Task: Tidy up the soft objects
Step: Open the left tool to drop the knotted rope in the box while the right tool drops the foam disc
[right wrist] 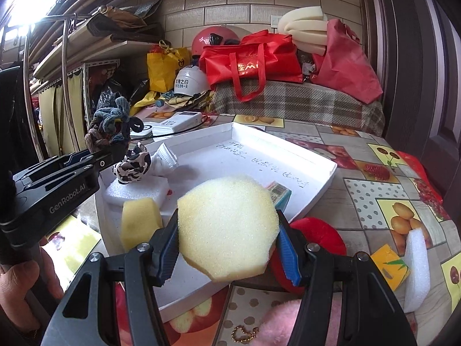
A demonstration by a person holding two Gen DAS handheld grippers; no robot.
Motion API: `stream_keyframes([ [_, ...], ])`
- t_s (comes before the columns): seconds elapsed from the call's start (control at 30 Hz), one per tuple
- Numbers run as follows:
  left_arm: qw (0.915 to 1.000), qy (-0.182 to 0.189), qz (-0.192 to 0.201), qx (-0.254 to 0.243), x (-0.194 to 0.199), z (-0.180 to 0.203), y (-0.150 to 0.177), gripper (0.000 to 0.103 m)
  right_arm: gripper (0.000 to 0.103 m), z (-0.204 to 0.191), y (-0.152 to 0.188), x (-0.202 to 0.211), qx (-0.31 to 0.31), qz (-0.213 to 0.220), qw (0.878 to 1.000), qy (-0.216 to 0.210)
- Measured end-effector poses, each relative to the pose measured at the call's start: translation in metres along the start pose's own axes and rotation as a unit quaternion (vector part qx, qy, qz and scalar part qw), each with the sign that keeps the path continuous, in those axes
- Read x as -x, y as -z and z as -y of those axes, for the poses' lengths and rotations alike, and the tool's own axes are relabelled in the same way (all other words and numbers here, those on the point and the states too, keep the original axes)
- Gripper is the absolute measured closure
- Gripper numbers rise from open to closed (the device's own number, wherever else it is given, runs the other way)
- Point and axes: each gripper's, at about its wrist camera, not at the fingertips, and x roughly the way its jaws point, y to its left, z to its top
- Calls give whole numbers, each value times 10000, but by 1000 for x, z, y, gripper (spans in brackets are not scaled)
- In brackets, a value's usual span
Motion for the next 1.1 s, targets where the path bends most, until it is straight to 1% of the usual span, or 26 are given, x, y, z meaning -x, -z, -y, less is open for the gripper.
stream_keyframes([
  [0.43, 9997, 107, -202, -5, -20, 14, -6, 82, 43, -6, -8, -10, 3, 78, 10000, 24],
  [0.63, 9990, 171, -397, 125, -35, 16, -9, 82, 43, -8, -14, -17, -16, 85, 10000, 49],
  [0.77, 9981, 220, -521, 251, -42, 14, -9, 82, 43, -4, -18, -27, -134, 1, 9999, 83],
  [0.97, 9972, 139, -655, 345, -53, 13, -12, 82, 43, 1, -22, -38, -274, -89, 9994, 212],
  [1.1, 9971, -24, -719, 263, -59, 19, -13, 82, 43, 3, -28, -45, -309, -77, 9989, 350],
])
